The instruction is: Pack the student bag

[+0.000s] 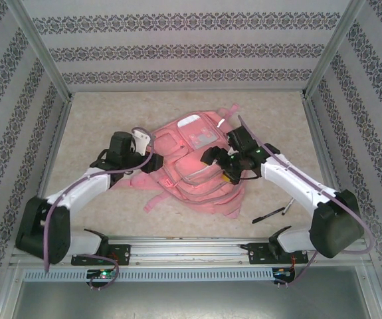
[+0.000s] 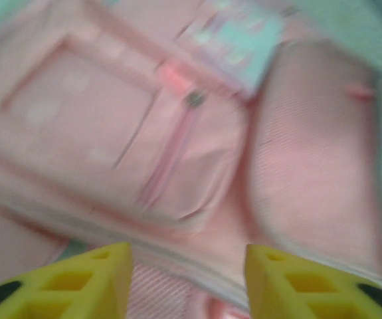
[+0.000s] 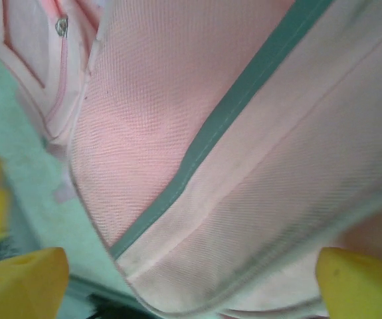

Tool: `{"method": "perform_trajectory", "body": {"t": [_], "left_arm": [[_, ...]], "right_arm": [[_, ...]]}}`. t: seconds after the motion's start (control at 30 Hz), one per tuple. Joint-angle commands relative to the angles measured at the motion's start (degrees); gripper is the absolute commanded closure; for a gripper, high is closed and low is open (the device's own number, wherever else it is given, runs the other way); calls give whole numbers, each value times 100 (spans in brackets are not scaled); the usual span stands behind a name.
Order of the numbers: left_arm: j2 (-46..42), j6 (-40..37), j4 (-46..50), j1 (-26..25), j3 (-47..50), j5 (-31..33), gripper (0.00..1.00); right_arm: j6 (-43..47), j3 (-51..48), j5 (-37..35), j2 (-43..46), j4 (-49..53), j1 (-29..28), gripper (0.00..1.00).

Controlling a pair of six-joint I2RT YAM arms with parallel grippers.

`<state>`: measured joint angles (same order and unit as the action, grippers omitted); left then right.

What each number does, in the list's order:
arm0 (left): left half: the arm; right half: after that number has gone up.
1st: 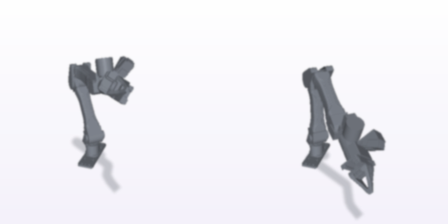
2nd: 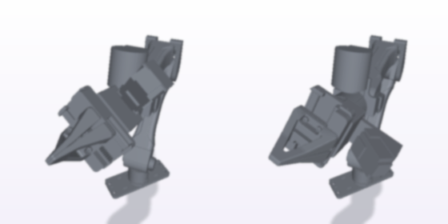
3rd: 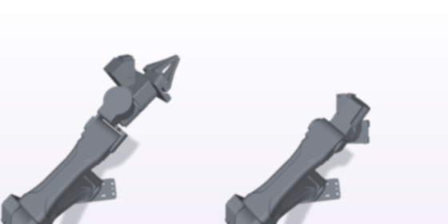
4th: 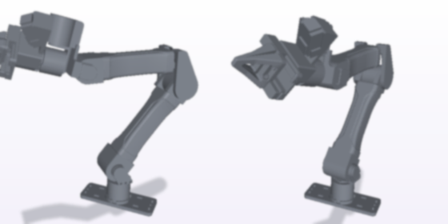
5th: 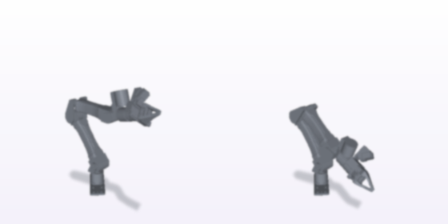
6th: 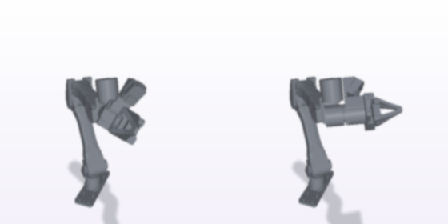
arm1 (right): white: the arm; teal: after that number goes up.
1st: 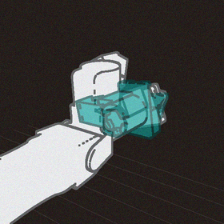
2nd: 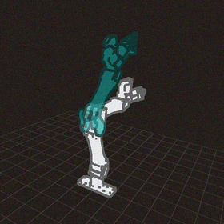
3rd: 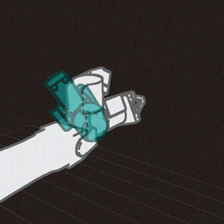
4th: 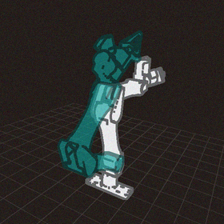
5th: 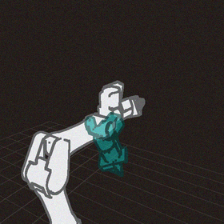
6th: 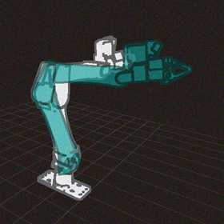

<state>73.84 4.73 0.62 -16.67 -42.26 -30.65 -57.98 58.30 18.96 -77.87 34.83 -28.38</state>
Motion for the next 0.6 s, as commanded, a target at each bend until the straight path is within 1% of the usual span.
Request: {"method": "perform_trajectory", "body": {"t": [0.0,0.1,0.17,0.2,0.23,0.3,0.37,0.4,0.43,0.5,0.57], "left_arm": [[-350,-883,91,-247,-249,-875,44],[-243,-1627,970,-784,-683,-865,43],[-47,-2011,1409,-1247,-942,-529,44],[99,-2190,1596,-1493,-1076,-307,44],[258,-2345,1743,-1722,-1196,-92,43],[566,-2397,1827,-2048,-1386,349,42],[865,-2109,1682,-2230,-1559,864,37],[998,-1945,1559,-2288,-1611,1015,35],[1123,-1907,1482,-2339,-1656,1022,33],[1309,-1959,1340,-2483,-1681,1115,29],[1497,-2049,1299,-2615,-1760,1188,27]], "right_arm": [[1141,559,-1494,214,1515,-68,2],[1913,751,-2880,274,2096,-32,2],[2401,691,-3765,401,2210,45,2],[2446,607,-4103,495,2281,152,2],[2418,525,-4197,605,2380,359,2],[2069,302,-3851,877,2661,968,2],[1419,-164,-3517,1272,2723,1638,2],[1212,-462,-3139,1508,2613,2023,2],[1090,-760,-2697,1719,2449,2397,2],[850,-1225,-2198,1979,2231,2825,2],[661,-1493,-2134,2027,2194,2942,2]]}}
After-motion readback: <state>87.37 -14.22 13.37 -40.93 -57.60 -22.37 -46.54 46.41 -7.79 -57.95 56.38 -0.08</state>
